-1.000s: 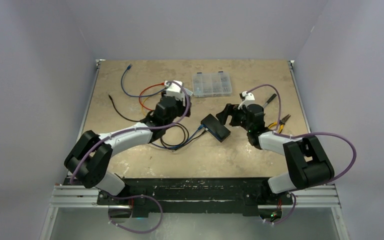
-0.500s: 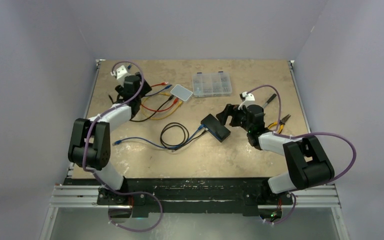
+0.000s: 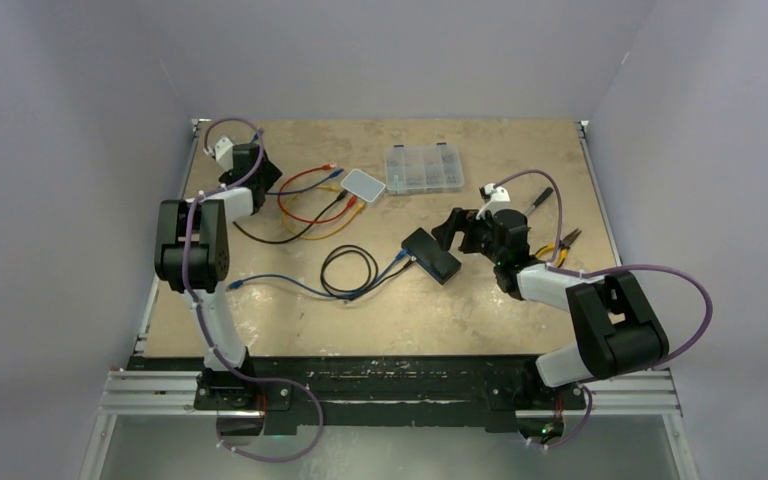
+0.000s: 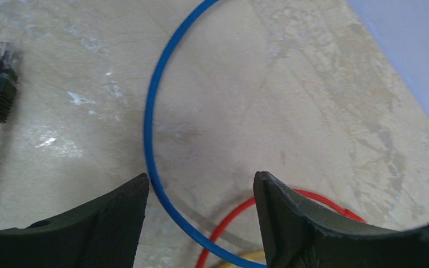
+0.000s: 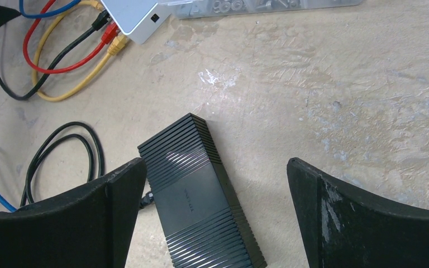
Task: Insert the plug into the switch port
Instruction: Pick up the connector from the center of the board.
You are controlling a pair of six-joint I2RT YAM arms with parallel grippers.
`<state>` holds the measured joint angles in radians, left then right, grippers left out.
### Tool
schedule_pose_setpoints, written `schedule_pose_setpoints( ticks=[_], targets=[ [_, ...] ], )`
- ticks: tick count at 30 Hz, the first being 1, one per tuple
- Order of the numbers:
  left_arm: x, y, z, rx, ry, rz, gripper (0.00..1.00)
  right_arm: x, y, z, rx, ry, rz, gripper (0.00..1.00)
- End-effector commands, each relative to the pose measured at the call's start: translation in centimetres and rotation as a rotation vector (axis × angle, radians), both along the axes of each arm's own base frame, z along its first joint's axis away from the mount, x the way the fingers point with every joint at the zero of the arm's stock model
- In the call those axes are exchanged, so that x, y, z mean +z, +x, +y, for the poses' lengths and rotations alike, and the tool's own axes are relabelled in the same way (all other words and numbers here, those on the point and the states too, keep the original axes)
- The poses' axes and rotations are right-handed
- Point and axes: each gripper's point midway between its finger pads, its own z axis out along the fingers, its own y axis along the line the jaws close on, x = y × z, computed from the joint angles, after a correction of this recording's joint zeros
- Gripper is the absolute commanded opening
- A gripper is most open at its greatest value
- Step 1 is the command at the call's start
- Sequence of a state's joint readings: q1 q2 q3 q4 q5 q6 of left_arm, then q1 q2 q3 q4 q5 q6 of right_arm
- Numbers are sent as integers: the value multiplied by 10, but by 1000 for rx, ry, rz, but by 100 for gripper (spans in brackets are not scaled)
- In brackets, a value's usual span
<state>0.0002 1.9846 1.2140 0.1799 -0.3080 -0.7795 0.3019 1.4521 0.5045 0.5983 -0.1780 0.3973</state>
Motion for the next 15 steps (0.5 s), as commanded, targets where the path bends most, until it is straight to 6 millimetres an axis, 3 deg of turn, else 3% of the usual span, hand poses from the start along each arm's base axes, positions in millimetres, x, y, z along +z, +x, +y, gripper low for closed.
schedule_pose_setpoints(
  ticks=[1,8,12,15],
  targets=[
    [-8,7,14,28,-50,3,66,11,3,1,-3,14,-34,98],
    [-20,6,10,3,-62,18,52,11,4,2,0,15,-32,98],
    [-20,8,8,-24,-60,12,29,11,4,2,2,15,-31,98],
    [-6,11,6,-44,-52,-19,10,11,4,3,4,12,-31,98]
  ],
)
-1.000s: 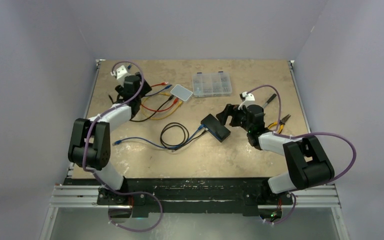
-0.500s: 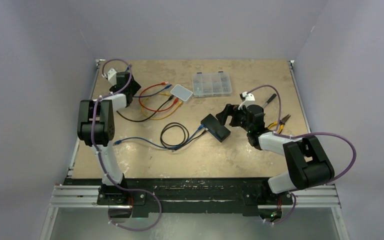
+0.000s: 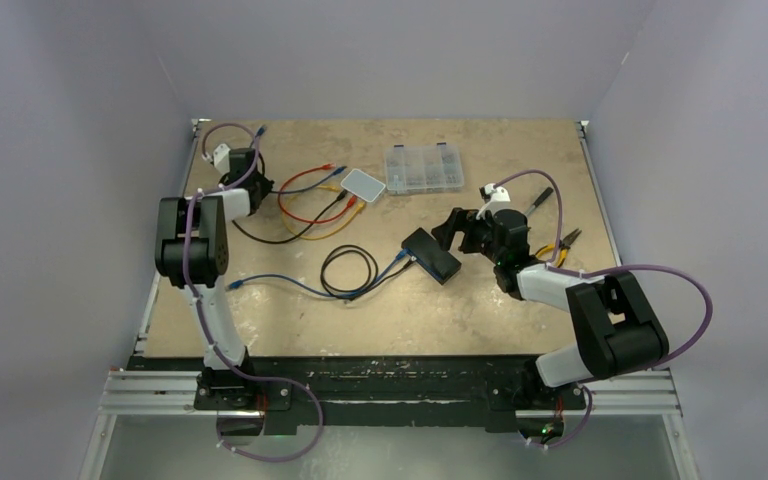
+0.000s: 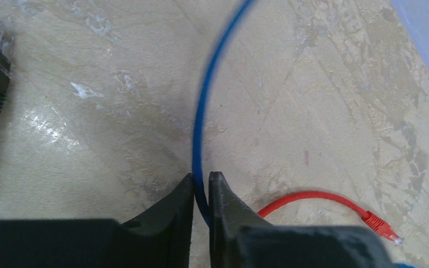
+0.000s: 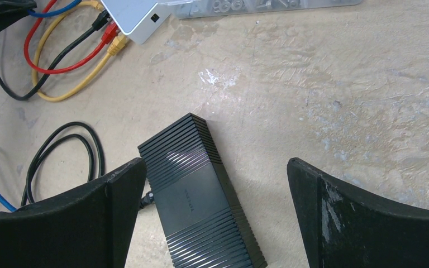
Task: Insert the plug into the switch port
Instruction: Pick up the connector from the center of the board.
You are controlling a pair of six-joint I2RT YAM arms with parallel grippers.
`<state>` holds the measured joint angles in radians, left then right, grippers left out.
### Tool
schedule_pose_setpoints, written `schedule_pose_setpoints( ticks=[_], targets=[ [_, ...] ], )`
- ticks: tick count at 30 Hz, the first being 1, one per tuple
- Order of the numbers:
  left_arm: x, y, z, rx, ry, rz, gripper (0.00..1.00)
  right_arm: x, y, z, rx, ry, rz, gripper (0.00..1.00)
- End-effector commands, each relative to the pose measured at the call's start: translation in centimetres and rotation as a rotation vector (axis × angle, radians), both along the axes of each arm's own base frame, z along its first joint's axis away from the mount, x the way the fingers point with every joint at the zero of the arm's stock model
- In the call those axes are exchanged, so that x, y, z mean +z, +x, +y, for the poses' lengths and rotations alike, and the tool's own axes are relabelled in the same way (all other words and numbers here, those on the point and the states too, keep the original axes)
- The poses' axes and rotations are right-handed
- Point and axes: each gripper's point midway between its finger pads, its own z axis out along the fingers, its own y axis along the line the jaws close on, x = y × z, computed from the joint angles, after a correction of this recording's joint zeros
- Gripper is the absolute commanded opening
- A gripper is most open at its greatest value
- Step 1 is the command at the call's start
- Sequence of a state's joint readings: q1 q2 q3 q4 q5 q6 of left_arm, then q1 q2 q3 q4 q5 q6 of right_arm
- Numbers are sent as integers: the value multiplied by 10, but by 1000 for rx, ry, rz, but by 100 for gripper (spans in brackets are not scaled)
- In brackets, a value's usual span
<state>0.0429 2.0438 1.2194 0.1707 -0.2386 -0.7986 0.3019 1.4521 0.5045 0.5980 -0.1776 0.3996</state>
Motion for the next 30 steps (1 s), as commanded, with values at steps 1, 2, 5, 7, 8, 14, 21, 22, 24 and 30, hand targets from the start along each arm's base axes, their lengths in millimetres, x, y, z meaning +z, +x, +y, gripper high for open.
schedule_pose_setpoints(
  ticks=[1,2,5,7,8,14,21,22,24,30],
  targets=[
    [32,16,-3,-43,11,-94,6,12,4,3,7,10,-33,98],
    [42,18,-3,-48,17,-116,1,12,4,3,9,11,-35,98],
    [82,23,-1,-73,60,-196,0,14,3,3,10,10,-40,98],
    [115,25,0,-86,99,-254,0,15,3,2,9,9,-44,98],
    [131,24,1,-97,124,-279,0,15,3,2,8,9,-45,98],
    [225,11,0,-201,293,-397,0,13,3,4,19,15,-40,98],
    [298,-40,-16,-388,471,-450,0,22,0,7,36,31,-68,98],
    [302,-48,-19,-414,483,-446,0,24,-1,7,39,35,-73,98],
    [306,-67,-27,-483,499,-433,0,27,-2,8,45,41,-84,98],
    [295,-124,-65,-714,462,-423,0,41,-6,11,71,65,-142,98]
  ],
)
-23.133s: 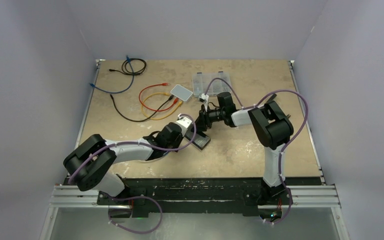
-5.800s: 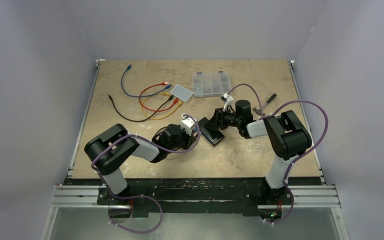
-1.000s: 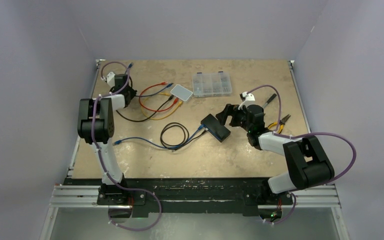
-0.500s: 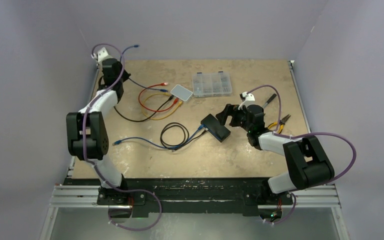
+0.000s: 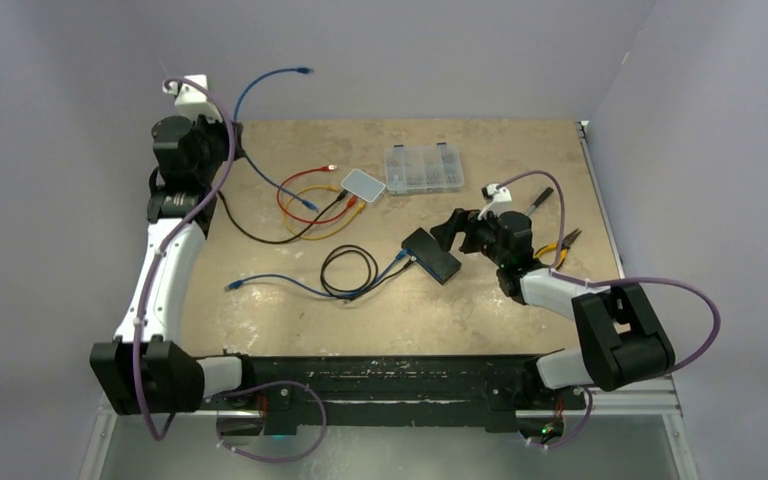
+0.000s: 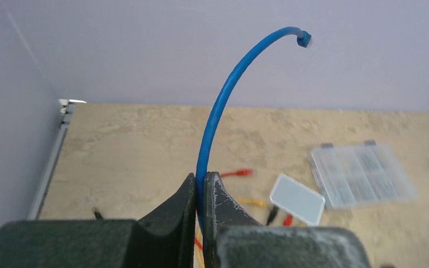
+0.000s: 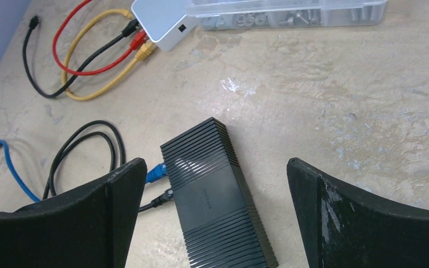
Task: Insert the plug into the switch port
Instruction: Pick up the connector from the center of the board.
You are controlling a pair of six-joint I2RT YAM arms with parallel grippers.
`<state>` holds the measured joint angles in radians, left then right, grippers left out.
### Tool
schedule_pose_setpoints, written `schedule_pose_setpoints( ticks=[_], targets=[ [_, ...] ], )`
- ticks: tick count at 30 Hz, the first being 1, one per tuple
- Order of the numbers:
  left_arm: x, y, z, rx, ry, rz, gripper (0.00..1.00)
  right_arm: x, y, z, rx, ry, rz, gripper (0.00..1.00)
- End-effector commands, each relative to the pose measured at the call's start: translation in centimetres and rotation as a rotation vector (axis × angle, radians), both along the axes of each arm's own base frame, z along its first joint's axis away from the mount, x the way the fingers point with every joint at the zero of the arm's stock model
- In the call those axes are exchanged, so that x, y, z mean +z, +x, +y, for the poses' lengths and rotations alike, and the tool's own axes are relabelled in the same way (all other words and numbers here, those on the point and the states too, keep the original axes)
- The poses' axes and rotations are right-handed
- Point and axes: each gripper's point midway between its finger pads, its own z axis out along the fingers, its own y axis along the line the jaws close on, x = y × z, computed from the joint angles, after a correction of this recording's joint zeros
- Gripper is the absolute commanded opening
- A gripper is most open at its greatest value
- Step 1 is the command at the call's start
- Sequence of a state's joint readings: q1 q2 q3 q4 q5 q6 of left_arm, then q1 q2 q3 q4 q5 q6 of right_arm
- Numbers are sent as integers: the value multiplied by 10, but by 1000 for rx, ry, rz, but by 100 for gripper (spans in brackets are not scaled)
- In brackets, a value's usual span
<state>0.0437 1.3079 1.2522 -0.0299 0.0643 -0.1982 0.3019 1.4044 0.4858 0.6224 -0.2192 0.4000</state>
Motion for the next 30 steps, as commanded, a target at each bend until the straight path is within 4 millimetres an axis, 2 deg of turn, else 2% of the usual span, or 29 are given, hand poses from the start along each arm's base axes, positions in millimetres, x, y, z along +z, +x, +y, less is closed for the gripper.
schedule_pose_setpoints(
  ticks=[1,5,6,7,13,18,30],
  targets=[
    [-30,-46,-37,-236,49,98,0,28,-1,6,35,41,-107,97],
    [-52,-73,-68,-395,49,148,0,35,-5,11,72,61,-142,97],
    [-59,-78,-71,-412,59,165,0,38,-6,13,82,66,-156,97],
    [-66,-84,-84,-452,77,182,0,41,-8,14,92,72,-168,97],
    [-104,-114,-128,-639,167,277,0,59,-18,19,147,92,-253,97],
    [-108,-129,-148,-735,146,259,0,73,-29,25,209,101,-334,98],
    [-124,-158,-177,-881,140,281,0,103,-73,43,423,155,-573,99]
  ],
)
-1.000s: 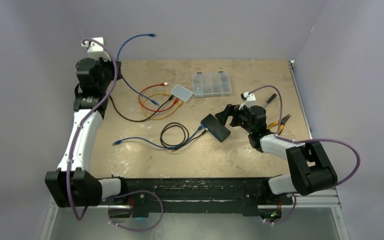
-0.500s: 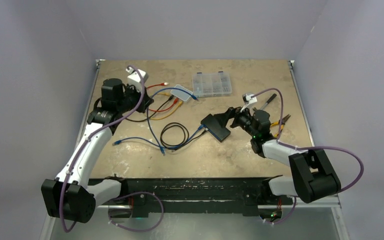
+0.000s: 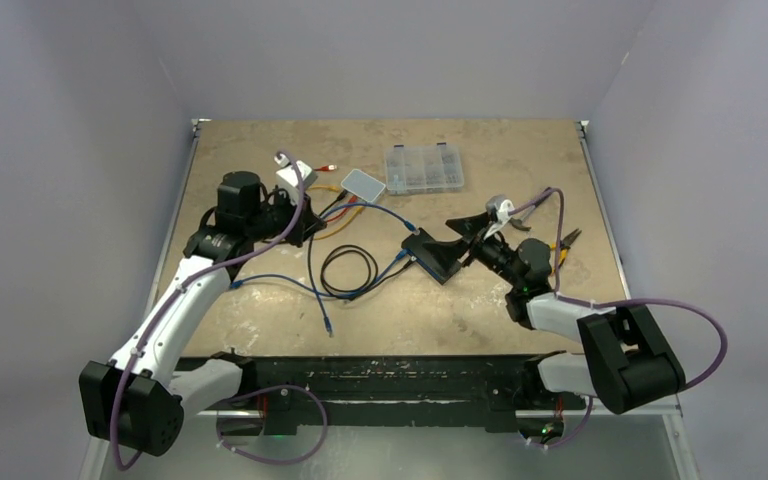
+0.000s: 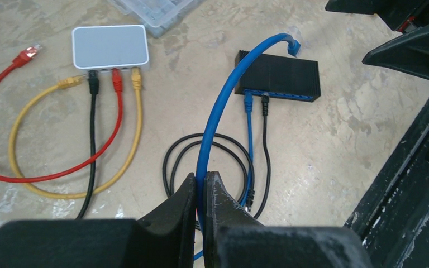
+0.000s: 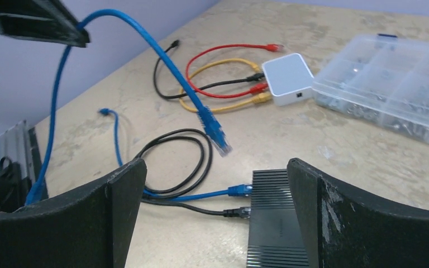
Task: Insert the plug into the switch port
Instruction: Pick up the connector from the center of the board.
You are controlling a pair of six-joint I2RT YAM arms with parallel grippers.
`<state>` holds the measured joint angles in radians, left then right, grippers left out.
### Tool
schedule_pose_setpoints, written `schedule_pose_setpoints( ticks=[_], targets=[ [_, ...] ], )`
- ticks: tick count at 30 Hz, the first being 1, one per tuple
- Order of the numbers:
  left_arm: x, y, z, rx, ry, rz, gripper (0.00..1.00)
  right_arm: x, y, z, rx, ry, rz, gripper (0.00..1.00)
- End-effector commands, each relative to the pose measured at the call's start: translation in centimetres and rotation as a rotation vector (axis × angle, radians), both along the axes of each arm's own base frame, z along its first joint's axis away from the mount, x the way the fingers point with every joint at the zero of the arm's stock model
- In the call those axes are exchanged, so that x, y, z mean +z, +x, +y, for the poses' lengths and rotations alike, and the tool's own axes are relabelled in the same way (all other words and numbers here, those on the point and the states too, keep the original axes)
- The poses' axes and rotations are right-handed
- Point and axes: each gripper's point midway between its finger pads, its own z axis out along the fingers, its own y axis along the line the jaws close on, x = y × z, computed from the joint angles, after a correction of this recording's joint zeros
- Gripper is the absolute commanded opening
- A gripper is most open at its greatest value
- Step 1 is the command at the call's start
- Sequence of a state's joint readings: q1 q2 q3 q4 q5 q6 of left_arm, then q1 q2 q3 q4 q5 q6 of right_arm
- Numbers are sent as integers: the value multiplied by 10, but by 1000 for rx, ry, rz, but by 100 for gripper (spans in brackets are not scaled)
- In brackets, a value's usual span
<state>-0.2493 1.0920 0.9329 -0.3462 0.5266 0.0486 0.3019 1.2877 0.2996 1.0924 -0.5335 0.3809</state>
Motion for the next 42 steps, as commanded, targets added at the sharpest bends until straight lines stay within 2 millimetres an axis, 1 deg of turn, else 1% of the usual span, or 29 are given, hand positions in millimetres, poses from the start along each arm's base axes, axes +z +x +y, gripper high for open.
schedule_pose_setpoints(
  ticks=[1,3,7,10,14,18,23,25,32,34,42],
  targets=[
    [5,-13,-13,-90,-24,-37,0,35,-25,8,107,30,-219,99],
    [2,-16,-16,-105,-27,-28,0,41,-32,10,128,35,-268,99],
    [3,-22,-23,-149,-44,-23,0,37,-37,18,181,21,-281,99],
    [4,-26,-25,-169,-50,-25,0,38,-45,25,238,32,-301,98],
    [6,-30,-28,-189,-56,-34,0,38,-52,28,278,40,-320,97],
    [7,-30,-27,-180,-55,-35,0,35,-49,28,271,23,-314,93],
    [10,-32,-26,-174,-58,-49,0,27,-32,21,182,-27,-282,88],
    [13,-34,-26,-177,-63,-62,0,24,-29,19,163,-40,-270,87],
    [21,-39,-27,-190,-79,-96,0,17,-24,21,167,-60,-247,82],
    [24,-41,-28,-199,-86,-109,0,15,-25,23,182,-59,-244,80],
    [27,-44,-30,-218,-99,-118,0,16,-27,24,196,-60,-255,72]
  ],
)
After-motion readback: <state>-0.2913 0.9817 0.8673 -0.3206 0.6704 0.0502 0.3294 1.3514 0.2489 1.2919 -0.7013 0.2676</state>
